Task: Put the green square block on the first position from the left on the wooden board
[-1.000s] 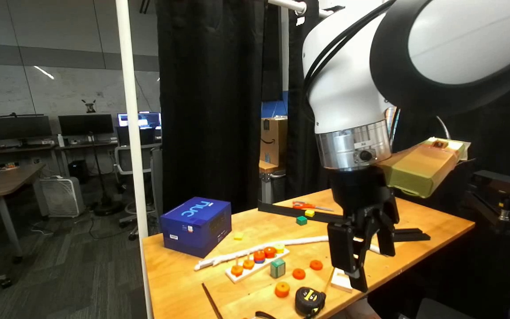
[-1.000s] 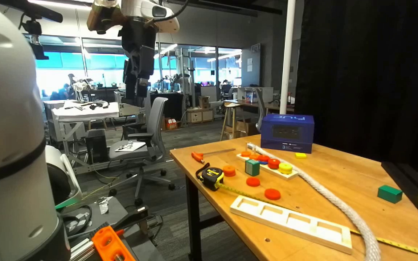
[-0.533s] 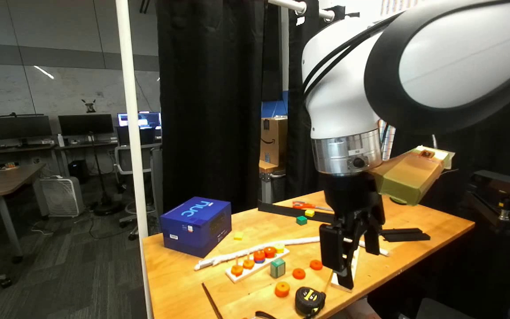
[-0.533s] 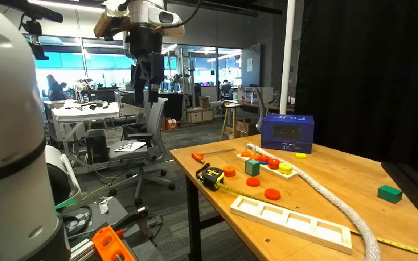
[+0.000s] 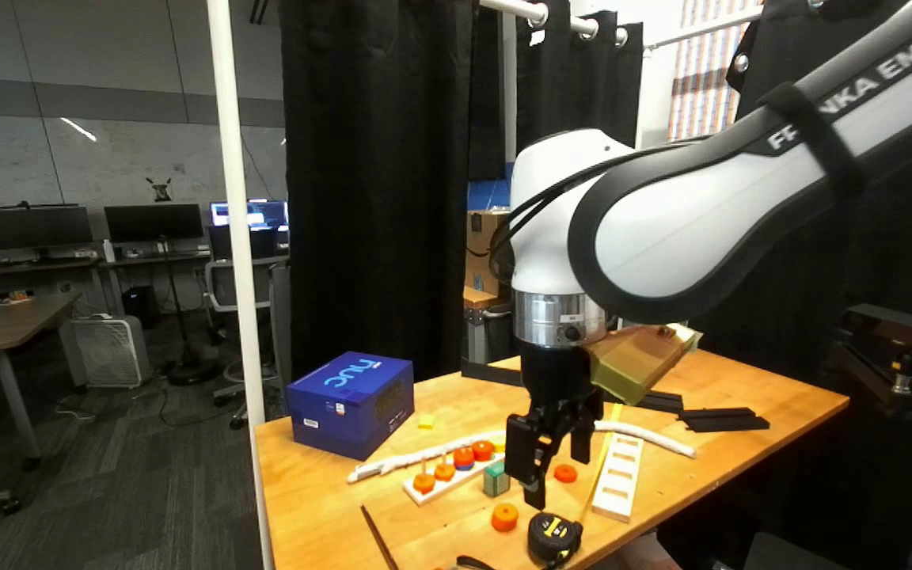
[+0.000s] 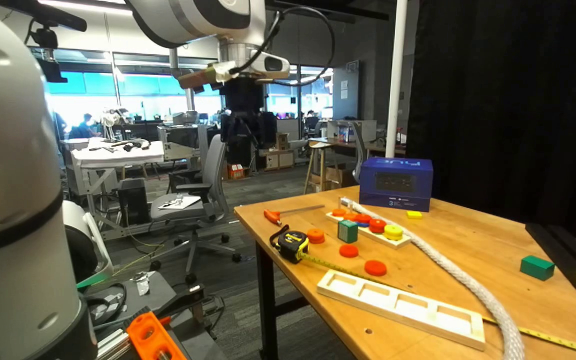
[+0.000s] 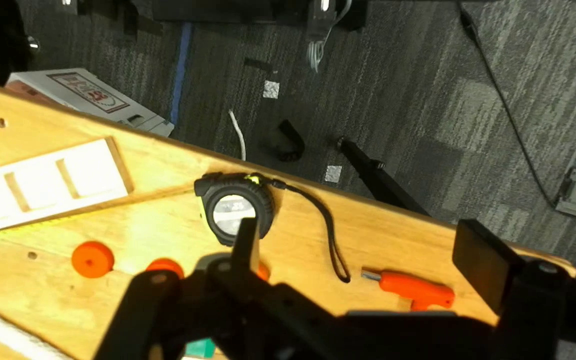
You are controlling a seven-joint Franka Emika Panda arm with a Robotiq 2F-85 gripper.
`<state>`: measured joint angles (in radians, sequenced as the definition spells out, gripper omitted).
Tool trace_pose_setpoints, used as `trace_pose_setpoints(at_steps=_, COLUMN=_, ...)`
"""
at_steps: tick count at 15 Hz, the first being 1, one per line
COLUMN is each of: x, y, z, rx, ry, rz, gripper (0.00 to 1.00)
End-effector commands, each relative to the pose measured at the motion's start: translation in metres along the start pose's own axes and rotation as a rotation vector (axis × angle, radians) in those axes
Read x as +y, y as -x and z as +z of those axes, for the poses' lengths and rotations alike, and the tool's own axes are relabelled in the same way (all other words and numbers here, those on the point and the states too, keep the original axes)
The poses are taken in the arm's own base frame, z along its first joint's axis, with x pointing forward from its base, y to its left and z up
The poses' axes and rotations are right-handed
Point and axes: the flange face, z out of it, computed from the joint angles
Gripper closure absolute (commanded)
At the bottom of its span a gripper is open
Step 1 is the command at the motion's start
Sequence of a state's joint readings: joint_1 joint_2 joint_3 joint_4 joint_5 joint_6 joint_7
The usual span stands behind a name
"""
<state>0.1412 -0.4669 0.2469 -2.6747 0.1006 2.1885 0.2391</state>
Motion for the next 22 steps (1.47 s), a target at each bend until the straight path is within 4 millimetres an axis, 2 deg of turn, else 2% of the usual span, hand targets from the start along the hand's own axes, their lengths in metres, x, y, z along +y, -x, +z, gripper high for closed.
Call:
trace_pose_setpoints(at_steps=1, x=0.023, y=-0.049, z=0.023, rx=0.001, ry=-0.007, rz=0.098, gripper=0.00)
trace_pose_setpoints(at_steps=5, x=0.049, y=-0.104, z=0.043, rx=0.010, ry=-0.044, rz=0.326, gripper=0.00)
trace_pose_setpoints(at_steps=9, x=0.067, y=-0.160, z=0.051, rx=0.046, ry=-0.079, rz=0.548, gripper=0.00)
trace_pose_setpoints(at_steps=12, x=0.076, y=-0.185, z=0.054, rx=0.081, ry=-0.085, rz=0.711, gripper=0.00)
trace_pose_setpoints(at_steps=16, x=0.088, y=-0.193, z=0.056, rx=0.106, ry=-0.088, rz=0.933, gripper=0.00)
trace_pose_setpoints(at_steps=22, x=0.103, y=-0.176, z=0.056, rx=0.118, ry=-0.090, rz=1.263, gripper=0.00)
